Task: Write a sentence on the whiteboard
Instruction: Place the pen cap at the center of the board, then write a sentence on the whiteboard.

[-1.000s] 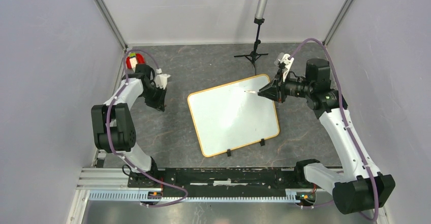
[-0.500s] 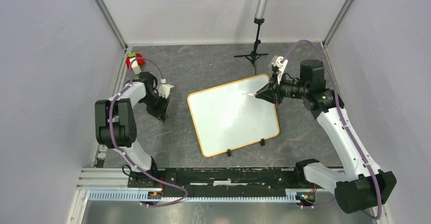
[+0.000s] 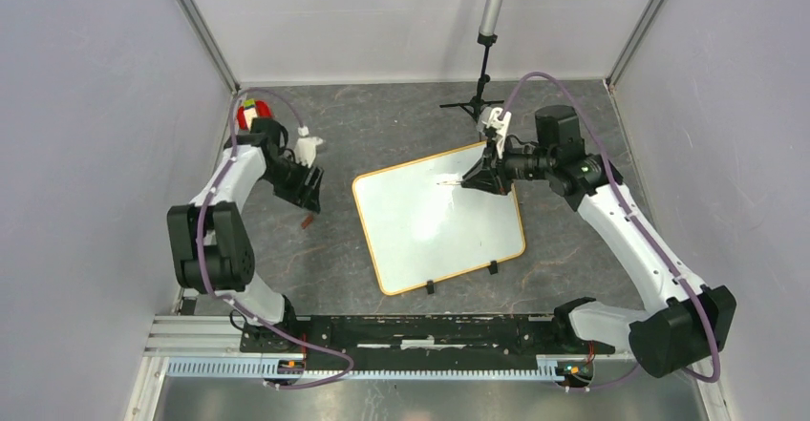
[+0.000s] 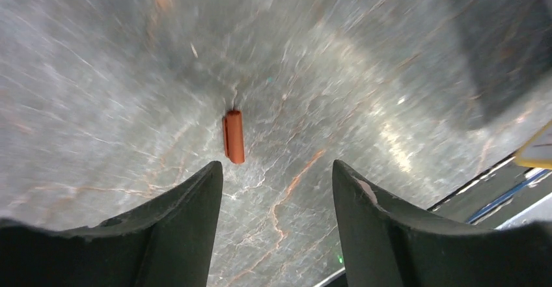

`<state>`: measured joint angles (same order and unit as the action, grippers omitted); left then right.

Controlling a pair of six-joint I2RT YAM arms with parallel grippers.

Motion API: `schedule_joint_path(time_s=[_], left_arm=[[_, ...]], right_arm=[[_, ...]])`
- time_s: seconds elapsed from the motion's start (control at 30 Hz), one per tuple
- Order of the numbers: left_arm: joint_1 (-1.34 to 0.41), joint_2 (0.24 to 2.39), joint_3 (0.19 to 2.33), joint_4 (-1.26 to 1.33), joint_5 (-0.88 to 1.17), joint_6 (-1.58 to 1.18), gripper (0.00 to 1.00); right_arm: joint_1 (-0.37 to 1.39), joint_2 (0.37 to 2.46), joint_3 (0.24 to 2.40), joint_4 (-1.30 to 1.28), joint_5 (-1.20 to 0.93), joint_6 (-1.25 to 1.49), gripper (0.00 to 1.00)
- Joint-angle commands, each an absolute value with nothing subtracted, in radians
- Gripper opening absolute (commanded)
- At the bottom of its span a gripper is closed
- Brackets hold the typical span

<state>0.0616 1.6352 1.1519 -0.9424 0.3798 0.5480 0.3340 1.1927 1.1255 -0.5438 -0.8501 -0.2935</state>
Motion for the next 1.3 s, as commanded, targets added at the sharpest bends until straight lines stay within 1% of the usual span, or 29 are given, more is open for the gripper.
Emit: schedule_joint_path(time_s=[0.0, 0.1, 0.17, 0.23, 0.33, 0.43, 0.5, 0.6, 0.67, 0.87, 0.93, 1.03, 1.17, 1.2, 1.27], left_arm=[[0.068, 1.474, 1.294, -1.02, 0.615, 0.537, 0.71], [0.067, 1.415, 1.322, -1.005, 0.797, 0.467, 0.72], [0.067, 1.386, 1.3, -0.944, 0.935, 0.397, 0.72], [0.066, 1.37, 1.258, -0.847, 1.041, 0.306, 0.71], [0.053, 1.38, 1.211, -0.755, 1.146, 0.227, 0.7], [0.013, 1.404, 1.181, -0.723, 1.16, 0.202, 0.67], [-0.016, 1.407, 1.144, -0.651, 1.16, 0.148, 0.65], [-0.031, 1.41, 1.114, -0.557, 1.154, 0.085, 0.6], [-0.037, 1.415, 1.11, -0.528, 1.155, 0.062, 0.55], [-0.038, 1.43, 1.092, -0.468, 1.187, 0.021, 0.32], [-0.037, 1.431, 1.091, -0.468, 1.192, 0.024, 0.29], [-0.038, 1.434, 1.085, -0.468, 1.2, 0.027, 0.28], [-0.038, 1.433, 1.069, -0.468, 1.203, 0.034, 0.34], [-0.038, 1.434, 1.066, -0.468, 1.203, 0.036, 0.34], [-0.038, 1.433, 1.06, -0.468, 1.205, 0.043, 0.3]], right_arm=[[0.382, 1.23, 1.187, -0.487, -0.829, -0.332, 0.0], [0.414, 1.236, 1.168, -0.416, -0.779, -0.32, 0.0], [0.442, 1.24, 1.17, -0.378, -0.751, -0.308, 0.0], [0.469, 1.241, 1.164, -0.324, -0.738, -0.284, 0.0], [0.53, 1.26, 1.179, -0.286, -0.697, -0.274, 0.0], [0.614, 1.29, 1.192, -0.281, -0.607, -0.282, 0.0], [0.67, 1.303, 1.188, -0.266, -0.549, -0.299, 0.0], [0.748, 1.314, 1.188, -0.26, -0.445, -0.332, 0.0], [0.788, 1.318, 1.189, -0.255, -0.392, -0.344, 0.0], [0.837, 1.346, 1.216, -0.246, -0.321, -0.332, 0.0], [0.844, 1.365, 1.24, -0.246, -0.318, -0.322, 0.0], [0.853, 1.399, 1.281, -0.253, -0.309, -0.316, 0.0], [0.864, 1.437, 1.328, -0.268, -0.312, -0.308, 0.0], [0.866, 1.442, 1.336, -0.271, -0.311, -0.308, 0.0], [0.873, 1.452, 1.343, -0.274, -0.308, -0.308, 0.0]])
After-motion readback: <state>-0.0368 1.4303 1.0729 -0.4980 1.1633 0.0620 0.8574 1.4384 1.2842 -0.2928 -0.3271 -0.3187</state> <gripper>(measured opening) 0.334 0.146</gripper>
